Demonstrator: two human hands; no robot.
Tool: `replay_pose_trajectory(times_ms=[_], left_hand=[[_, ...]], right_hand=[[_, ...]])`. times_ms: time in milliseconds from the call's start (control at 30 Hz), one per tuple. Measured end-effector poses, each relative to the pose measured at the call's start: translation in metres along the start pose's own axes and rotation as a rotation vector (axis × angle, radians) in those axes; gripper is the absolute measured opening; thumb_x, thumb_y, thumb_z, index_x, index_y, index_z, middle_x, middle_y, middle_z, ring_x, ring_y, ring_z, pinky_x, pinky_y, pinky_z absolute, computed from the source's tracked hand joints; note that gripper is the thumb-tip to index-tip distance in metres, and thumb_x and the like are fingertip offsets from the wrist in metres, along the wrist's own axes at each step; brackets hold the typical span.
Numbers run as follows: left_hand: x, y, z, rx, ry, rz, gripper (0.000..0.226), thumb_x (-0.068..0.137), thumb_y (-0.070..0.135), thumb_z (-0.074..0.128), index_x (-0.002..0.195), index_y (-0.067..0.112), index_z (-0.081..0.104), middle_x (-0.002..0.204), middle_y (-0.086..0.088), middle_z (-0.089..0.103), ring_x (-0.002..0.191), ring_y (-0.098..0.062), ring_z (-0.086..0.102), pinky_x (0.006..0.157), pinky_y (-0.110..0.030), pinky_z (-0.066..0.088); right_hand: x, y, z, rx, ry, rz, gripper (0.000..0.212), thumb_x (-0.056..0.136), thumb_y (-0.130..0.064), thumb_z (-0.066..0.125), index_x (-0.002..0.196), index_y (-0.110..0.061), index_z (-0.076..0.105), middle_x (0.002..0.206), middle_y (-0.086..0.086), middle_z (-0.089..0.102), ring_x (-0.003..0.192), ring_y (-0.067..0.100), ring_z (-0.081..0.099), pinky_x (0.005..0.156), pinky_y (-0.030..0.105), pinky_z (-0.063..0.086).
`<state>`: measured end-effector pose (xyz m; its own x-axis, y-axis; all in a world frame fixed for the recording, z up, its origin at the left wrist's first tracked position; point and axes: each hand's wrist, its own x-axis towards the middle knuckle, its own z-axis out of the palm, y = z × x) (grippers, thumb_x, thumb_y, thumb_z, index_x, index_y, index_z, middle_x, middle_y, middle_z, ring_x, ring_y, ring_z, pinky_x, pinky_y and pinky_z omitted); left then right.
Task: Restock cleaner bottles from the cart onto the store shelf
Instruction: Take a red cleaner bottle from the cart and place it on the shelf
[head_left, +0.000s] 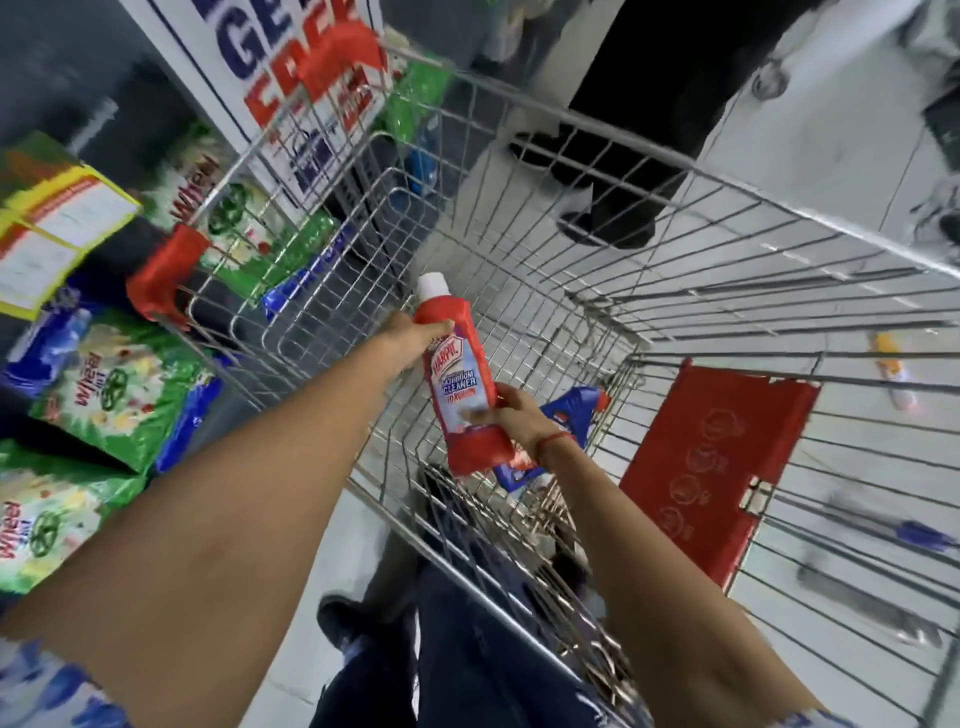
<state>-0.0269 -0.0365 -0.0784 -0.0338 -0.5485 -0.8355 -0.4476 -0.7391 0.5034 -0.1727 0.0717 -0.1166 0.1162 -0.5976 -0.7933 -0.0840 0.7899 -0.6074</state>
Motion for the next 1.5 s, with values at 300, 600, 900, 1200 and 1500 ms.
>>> replay_pose_trajectory(times_ms=[300, 600, 900, 1200, 1500], left_hand=[[-0.087, 0.047, -0.064, -0.48, -0.185, 0.225, 0.022, 0.086, 0.034, 0.057, 0.093, 0.014, 0.062, 0.084, -0.003, 0.072, 0.073, -0.013, 0.064, 0.07, -0.025, 0.052], [-0.208, 0.035, -0.159, -0.693, 0.038, 0.579, 0.038, 0.063, 0.047, 0.069, 0.085, 0.015, 0.071, 0.075, 0.0, 0.076, 0.069, -0.014, 0.07, 0.069, -0.026, 0.058], [-0.345, -0.074, -0.264, -0.844, 0.423, 0.825, 0.024, 0.076, 0.036, 0.061, 0.07, 0.015, 0.071, 0.064, 0.004, 0.075, 0.058, -0.007, 0.069, 0.055, -0.018, 0.054], [-0.458, -0.221, -0.345, -0.867, 0.887, 0.912, 0.023, 0.084, 0.029, 0.06, 0.065, 0.03, 0.073, 0.057, 0.015, 0.071, 0.054, 0.0, 0.064, 0.05, -0.012, 0.049], [-0.528, -0.353, -0.387, -0.699, 1.086, 0.955, 0.009, 0.078, 0.017, 0.065, 0.084, 0.024, 0.068, 0.075, 0.014, 0.075, 0.07, 0.0, 0.067, 0.062, -0.014, 0.052]], right_hand=[[-0.073, -0.094, 0.016, 0.123, -0.135, -0.248, 0.034, 0.076, -0.002, 0.067, 0.109, -0.009, 0.061, 0.107, 0.01, 0.068, 0.094, 0.024, 0.065, 0.089, 0.037, 0.054], [-0.142, -0.17, 0.111, -0.017, -0.335, -0.522, 0.035, 0.078, 0.002, 0.063, 0.107, -0.016, 0.062, 0.094, -0.004, 0.075, 0.088, 0.014, 0.068, 0.078, 0.025, 0.056], [-0.196, -0.189, 0.27, -0.312, -0.587, -0.688, 0.041, 0.078, 0.006, 0.063, 0.112, -0.016, 0.056, 0.104, -0.003, 0.069, 0.091, 0.004, 0.065, 0.082, 0.021, 0.055], [-0.237, -0.148, 0.446, -0.667, -0.85, -0.793, 0.05, 0.067, 0.01, 0.072, 0.104, -0.019, 0.052, 0.114, 0.008, 0.06, 0.083, -0.009, 0.063, 0.08, 0.014, 0.053], [-0.273, -0.103, 0.6, -0.841, -0.874, -1.051, 0.056, 0.063, -0.009, 0.081, 0.113, -0.004, 0.055, 0.114, 0.016, 0.065, 0.097, 0.007, 0.058, 0.085, 0.009, 0.045]])
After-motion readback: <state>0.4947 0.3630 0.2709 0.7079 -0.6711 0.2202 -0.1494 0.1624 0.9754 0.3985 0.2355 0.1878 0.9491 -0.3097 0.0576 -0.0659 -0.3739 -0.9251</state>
